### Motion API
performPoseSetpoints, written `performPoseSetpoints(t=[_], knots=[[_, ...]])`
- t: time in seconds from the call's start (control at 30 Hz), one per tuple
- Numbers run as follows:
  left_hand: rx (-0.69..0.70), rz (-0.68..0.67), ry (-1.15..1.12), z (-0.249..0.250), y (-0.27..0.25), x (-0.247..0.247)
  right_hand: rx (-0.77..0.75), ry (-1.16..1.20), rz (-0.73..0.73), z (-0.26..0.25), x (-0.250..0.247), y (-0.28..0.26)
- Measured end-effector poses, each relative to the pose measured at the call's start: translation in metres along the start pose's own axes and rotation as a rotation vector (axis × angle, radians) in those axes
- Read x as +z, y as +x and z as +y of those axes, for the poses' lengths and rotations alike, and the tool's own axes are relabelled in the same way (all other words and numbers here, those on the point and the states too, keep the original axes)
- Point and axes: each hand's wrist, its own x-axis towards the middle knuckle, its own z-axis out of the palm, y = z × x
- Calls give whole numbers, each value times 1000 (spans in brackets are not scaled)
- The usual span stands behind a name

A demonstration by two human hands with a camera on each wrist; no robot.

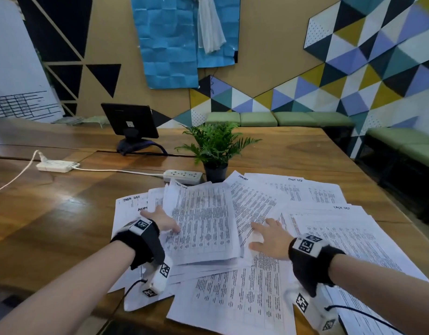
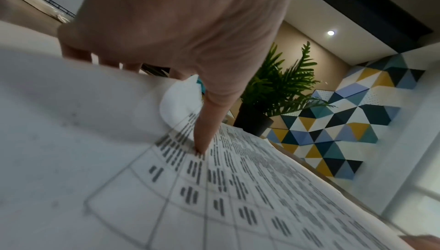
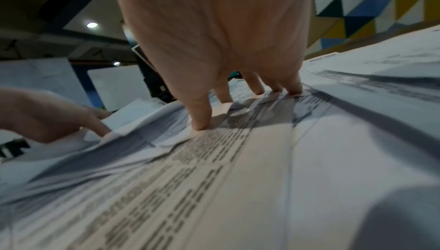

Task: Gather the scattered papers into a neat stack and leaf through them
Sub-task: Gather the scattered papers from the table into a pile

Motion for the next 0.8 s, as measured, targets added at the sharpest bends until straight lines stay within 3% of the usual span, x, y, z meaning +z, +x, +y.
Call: performPoseSetpoints(t=[0.17, 0.23, 0.33, 0.4, 0.47, 0.53, 0.67, 0.8], knots=[[-3, -8, -10, -6, 4, -12, -83, 60, -98, 9, -11, -19], [48, -83, -84, -5, 6, -11, -142, 93, -129, 11, -16, -25], [146, -234, -421, 1, -2, -5, -180, 339, -189, 11, -22, -29], [169, -253, -588, 7, -7, 2, -131, 524, -114, 8, -23, -30], [147, -136, -530, 11, -9, 9, 14, 644, 38, 8, -23, -28], [156, -35, -459, 12, -14, 15, 98, 648, 13, 4, -25, -30], [182, -142, -385, 19, -29, 20, 24, 604, -200, -14, -28, -34], [422, -54, -266, 26, -51, 8, 19, 651, -86, -11, -32, -29]])
